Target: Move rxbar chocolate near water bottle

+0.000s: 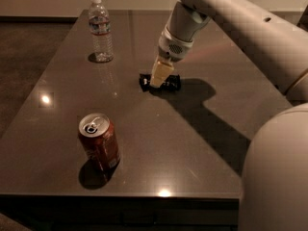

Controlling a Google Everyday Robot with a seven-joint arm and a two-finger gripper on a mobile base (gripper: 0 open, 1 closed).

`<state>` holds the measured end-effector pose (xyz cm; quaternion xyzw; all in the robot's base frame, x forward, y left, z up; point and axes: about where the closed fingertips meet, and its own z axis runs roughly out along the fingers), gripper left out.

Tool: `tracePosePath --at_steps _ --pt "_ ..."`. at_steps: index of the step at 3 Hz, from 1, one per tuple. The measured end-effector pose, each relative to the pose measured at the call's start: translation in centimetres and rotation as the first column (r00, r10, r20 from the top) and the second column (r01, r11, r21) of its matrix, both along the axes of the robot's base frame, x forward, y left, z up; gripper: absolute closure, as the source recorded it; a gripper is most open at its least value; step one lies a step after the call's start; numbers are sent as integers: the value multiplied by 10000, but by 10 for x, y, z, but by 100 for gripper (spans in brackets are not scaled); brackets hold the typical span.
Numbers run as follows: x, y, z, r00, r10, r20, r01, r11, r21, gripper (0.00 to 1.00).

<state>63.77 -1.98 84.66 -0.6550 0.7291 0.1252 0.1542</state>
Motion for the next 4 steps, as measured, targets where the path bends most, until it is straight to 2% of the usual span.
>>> tracePosePath --at_steps 2,4 --pt "13 0 38 9978 -65 654 46 9996 282 100" --pt "35 13 62 9951 -212 970 148 9977 664 100"
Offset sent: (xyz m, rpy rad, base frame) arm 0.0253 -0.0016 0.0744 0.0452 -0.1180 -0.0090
